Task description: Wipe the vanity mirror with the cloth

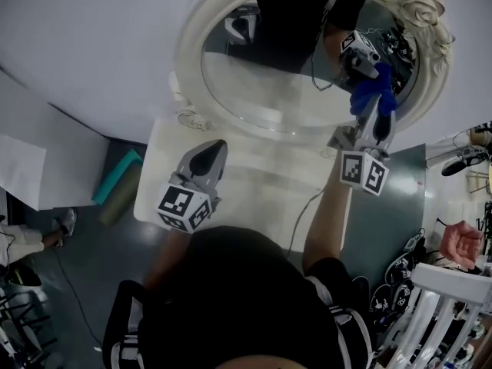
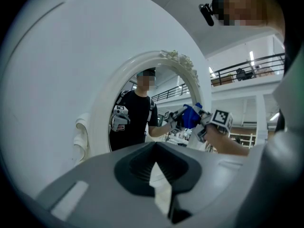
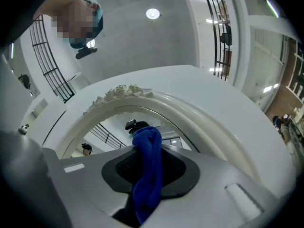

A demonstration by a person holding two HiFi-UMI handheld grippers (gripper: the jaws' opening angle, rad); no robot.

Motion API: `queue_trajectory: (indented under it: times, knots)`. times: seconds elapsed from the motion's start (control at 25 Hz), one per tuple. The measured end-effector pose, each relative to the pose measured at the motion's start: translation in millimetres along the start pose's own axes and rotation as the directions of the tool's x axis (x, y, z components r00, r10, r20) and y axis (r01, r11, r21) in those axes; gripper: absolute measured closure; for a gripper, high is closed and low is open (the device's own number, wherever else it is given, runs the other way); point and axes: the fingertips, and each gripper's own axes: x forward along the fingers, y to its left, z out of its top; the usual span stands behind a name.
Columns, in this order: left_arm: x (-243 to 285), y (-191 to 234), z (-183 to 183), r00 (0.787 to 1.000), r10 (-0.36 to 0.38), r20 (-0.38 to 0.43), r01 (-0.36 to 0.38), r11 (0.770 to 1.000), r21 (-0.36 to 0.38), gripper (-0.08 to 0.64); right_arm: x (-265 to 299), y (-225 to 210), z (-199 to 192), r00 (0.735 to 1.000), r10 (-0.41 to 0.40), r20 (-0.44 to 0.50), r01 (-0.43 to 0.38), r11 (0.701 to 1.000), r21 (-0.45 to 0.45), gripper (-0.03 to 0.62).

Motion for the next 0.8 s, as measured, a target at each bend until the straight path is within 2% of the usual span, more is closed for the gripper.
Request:
queue_trajectory:
  times: [0.2, 0.4, 0.6, 0.8]
  knots:
    - [3.7, 1.0, -4.8, 1.0, 0.002, -0.009, -0.002, 1.0, -0.007, 0.551, 25.8, 34.0, 23.0, 0.995, 0.076, -0.066, -0.085, 0.985, -0.152, 0.512]
    - [5.4, -0.6, -8.3, 1.0, -0.004, -0.019, 0.003, 1.0, -0.01, 0.551, 43.6, 68.9, 38.9, 0.985, 0.142, -0.095, -0.164, 0.941, -0.297, 0.512]
    - [7.4, -0.3, -10.7, 1.0, -0.001, -0.025, 0.001, 1.0, -0.011, 0.551, 56.8, 100.1, 45.8, 0.972, 0.191, -0.136, -0.232, 0.866, -0.443, 0.512]
    - [8.1, 4.7, -11.4, 1.0, 0.009, -0.027, -0.009, 1.0, -0.013, 0.551, 49.8, 130.7, 29.8, 0.951, 0.285, -0.119, -0.3, 0.765, -0.57, 0.515]
